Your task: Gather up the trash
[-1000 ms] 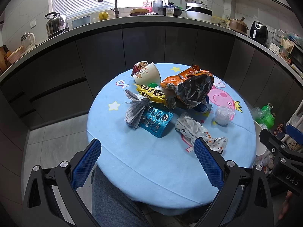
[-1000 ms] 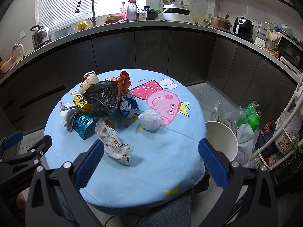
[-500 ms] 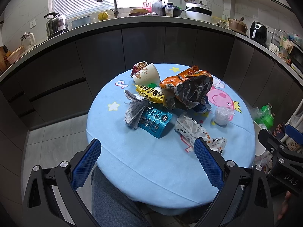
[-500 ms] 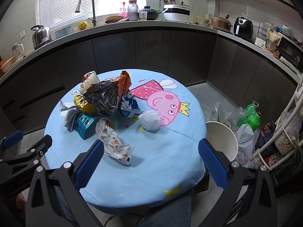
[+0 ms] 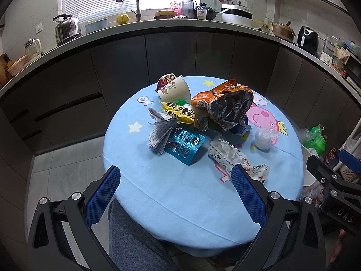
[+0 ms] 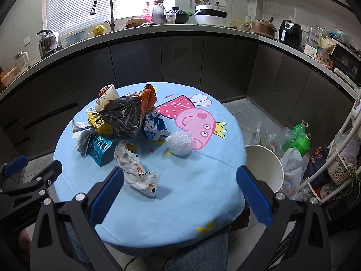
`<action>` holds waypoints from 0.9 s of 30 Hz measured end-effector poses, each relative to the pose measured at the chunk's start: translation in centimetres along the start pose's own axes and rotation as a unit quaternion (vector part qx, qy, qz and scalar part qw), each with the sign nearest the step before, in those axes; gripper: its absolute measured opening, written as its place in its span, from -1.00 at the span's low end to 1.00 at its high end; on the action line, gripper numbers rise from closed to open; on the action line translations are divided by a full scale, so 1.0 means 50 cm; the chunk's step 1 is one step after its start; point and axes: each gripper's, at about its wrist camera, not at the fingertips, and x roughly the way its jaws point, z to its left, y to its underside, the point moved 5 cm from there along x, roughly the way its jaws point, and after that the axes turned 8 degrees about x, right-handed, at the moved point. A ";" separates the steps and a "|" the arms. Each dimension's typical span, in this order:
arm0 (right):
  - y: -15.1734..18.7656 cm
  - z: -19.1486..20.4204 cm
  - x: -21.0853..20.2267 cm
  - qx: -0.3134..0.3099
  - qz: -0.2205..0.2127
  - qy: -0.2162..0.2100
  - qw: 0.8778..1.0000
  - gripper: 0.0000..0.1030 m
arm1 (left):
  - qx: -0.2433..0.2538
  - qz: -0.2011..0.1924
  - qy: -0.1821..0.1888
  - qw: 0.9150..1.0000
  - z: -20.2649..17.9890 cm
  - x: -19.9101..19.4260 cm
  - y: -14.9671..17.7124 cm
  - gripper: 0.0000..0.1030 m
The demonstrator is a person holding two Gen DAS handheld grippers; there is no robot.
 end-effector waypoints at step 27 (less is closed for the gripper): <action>0.054 0.104 0.190 -0.126 0.091 -0.166 0.974 0.93 | -0.033 0.053 0.052 0.997 0.105 0.175 -0.024 0.83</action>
